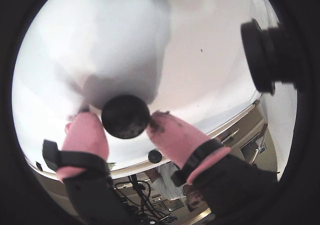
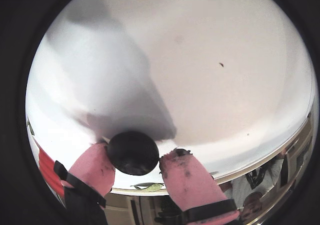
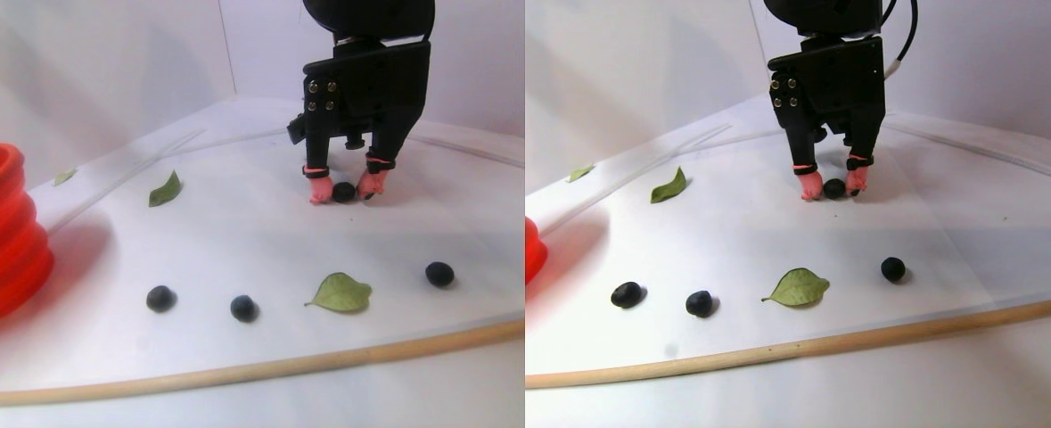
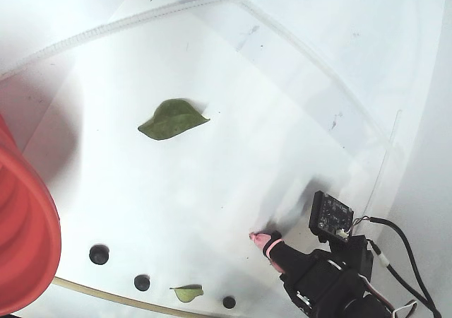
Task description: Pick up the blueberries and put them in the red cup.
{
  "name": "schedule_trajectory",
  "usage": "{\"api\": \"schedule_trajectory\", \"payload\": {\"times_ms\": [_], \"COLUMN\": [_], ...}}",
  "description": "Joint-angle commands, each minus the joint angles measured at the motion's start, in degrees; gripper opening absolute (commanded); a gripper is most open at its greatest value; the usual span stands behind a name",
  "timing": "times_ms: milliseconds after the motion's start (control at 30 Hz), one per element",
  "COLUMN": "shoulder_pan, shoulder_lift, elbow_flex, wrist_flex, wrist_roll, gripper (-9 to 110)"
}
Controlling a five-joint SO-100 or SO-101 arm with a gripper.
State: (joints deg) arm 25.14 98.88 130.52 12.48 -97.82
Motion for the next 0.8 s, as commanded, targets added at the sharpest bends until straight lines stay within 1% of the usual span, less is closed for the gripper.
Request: {"api": "schedule_trajectory", "payload": {"times_ms": [0, 200, 767], "shoulder_pan": [-0.18, -0.18, -0.70], "shoulder_lift": [0.18, -0.79, -0.62], "elbow_flex": [-1.67, -1.93, -3.43], "wrist_flex": [-0.44, -1.41, -1.85], "wrist_roll": [0.53, 0.62, 1.32], "gripper": [17, 15, 18]}}
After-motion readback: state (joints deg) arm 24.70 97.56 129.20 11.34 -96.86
